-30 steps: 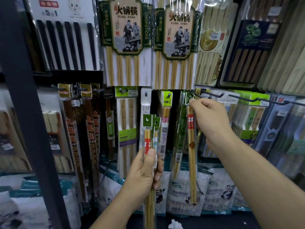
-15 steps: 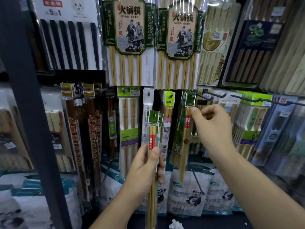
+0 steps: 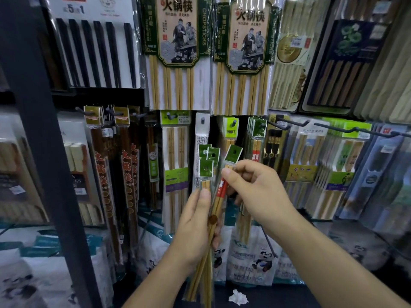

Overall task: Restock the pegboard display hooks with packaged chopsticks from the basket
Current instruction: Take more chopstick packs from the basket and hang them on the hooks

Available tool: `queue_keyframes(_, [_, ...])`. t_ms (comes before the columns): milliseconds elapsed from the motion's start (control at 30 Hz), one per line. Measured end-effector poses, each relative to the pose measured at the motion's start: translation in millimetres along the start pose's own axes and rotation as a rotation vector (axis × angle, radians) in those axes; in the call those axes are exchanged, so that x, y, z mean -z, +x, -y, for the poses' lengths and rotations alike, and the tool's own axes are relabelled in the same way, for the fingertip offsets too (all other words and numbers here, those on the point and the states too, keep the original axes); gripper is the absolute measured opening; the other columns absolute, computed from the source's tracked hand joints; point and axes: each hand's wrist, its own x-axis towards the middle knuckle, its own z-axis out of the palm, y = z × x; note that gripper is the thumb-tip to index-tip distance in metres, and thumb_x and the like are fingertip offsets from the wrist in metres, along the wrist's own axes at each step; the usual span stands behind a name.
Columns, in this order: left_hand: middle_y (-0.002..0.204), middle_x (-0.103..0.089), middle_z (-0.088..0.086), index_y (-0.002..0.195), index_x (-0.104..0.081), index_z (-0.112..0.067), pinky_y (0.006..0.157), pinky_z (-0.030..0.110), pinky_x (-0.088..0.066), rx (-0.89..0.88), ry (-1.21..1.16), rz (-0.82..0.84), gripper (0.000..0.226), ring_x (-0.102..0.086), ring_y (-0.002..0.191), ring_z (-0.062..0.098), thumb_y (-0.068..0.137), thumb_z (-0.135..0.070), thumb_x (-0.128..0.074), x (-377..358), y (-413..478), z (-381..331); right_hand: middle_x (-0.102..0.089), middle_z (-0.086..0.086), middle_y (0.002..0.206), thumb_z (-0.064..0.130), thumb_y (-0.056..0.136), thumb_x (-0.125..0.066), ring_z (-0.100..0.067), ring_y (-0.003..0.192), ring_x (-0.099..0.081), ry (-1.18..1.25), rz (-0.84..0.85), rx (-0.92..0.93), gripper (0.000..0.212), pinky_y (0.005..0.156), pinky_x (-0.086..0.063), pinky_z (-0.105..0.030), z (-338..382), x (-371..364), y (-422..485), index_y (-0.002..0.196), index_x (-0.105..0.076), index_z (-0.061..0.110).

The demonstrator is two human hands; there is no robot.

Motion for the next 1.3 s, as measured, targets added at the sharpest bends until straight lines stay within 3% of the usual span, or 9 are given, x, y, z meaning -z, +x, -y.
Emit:
queue_keyframes(67, [0.058,-0.065,-0.023,0.085,-0.056,-0.069,0.043,0.017,-0.048,0.000,0.065,-0.068,0.010,-0.057,0.045,0.001,0.088,-0.069,-0.046,-1.1,-1.2,-4.0,-0.067,-0.009,0.071,0.027,0.098,-0.066,-0.010,0.061,-0.059,0.053,-0.052,-0.008,0.018,0.057,-0.050,-0.024,-0.1,1.3,1.4,0.084,-0.071,0.017])
queue_keyframes(100, [0.059,-0.065,-0.028,0.082,-0.054,-0.074,0.044,0.017,-0.050,-0.008,0.068,-0.068,0.016,-0.059,0.045,0.001,0.089,-0.064,-0.044,-0.4,-0.7,-3.5,-0.066,-0.003,0.067,0.026,0.099,-0.064,-0.007,0.060,-0.059,0.081,-0.085,-0.007,0.019,0.055,-0.049,-0.020,1.0,2.4,2.7,0.083,-0.071,0.019])
queue_keyframes(167, [0.059,-0.063,-0.026,0.088,-0.059,-0.061,0.046,0.014,-0.049,-0.036,0.077,-0.064,0.021,-0.057,0.045,0.001,0.096,-0.055,-0.041,1.0,0.1,-2.2,-0.063,0.005,0.065,0.026,0.100,-0.062,-0.005,0.059,-0.058,0.125,-0.160,0.005,0.022,0.054,-0.048,-0.017,5.4,6.7,6.9,0.081,-0.071,0.022])
queue_keyframes(267, [0.061,-0.050,-0.010,0.091,-0.050,-0.018,0.053,0.019,-0.048,-0.045,0.031,-0.073,0.034,-0.048,0.052,0.007,0.097,-0.050,-0.044,0.2,2.5,-2.1,-0.059,0.000,0.071,0.032,0.101,-0.060,-0.012,0.065,-0.054,0.151,-0.266,-0.004,0.024,0.059,-0.048,-0.023,12.7,17.9,17.7,0.082,-0.072,0.024])
queue_keyframes(433, [0.067,-0.050,-0.004,0.078,-0.060,-0.034,0.054,0.028,-0.051,-0.026,0.052,-0.015,0.027,-0.048,0.055,0.012,0.095,-0.050,-0.048,1.4,2.8,-0.4,-0.054,0.001,0.067,0.036,0.102,-0.060,-0.009,0.059,-0.048,0.113,-0.332,-0.064,0.027,0.057,-0.043,-0.023,14.2,27.8,33.6,0.086,-0.073,0.020])
queue_keyframes(700, [0.068,-0.053,-0.010,0.079,-0.062,-0.033,0.048,0.024,-0.039,0.024,0.031,0.045,0.027,-0.044,0.053,0.007,0.094,-0.052,-0.050,0.6,-1.0,-1.5,-0.049,-0.008,0.073,0.033,0.100,-0.062,-0.010,0.060,-0.046,0.090,-0.329,-0.083,0.038,0.094,-0.046,-0.034,6.3,32.1,38.0,0.091,-0.067,-0.003])
queue_keyframes(1000, [0.068,-0.054,-0.009,0.091,-0.050,-0.014,0.049,0.022,-0.040,0.047,0.046,0.032,0.037,-0.045,0.055,0.007,0.094,-0.051,-0.050,-0.3,-1.8,-2.7,-0.027,0.007,0.052,0.038,0.103,-0.056,-0.012,0.053,-0.030,0.054,-0.363,-0.084,0.046,0.066,-0.043,-0.013,10.3,33.2,45.1,0.067,-0.044,0.013])
queue_keyframes(1200, [0.067,-0.054,-0.009,0.087,-0.052,-0.019,0.049,0.022,-0.040,0.044,0.050,0.051,0.032,-0.045,0.055,0.008,0.094,-0.051,-0.050,-0.4,-2.2,-3.6,-0.037,-0.010,0.070,0.031,0.102,-0.056,-0.020,0.064,-0.037,0.064,-0.327,-0.071,0.037,0.088,-0.048,-0.027,10.6,32.7,46.5,0.074,-0.055,0.007])
queue_keyframes(1300, [0.067,-0.055,-0.009,0.091,-0.050,-0.014,0.048,0.022,-0.040,0.041,0.052,0.046,0.040,-0.046,0.054,0.008,0.092,-0.054,-0.051,0.0,-2.3,-2.9,-0.037,-0.009,0.068,0.031,0.102,-0.057,-0.018,0.061,-0.038,0.060,-0.321,-0.077,0.034,0.081,-0.045,-0.023,9.7,33.0,46.8,0.075,-0.057,0.010])
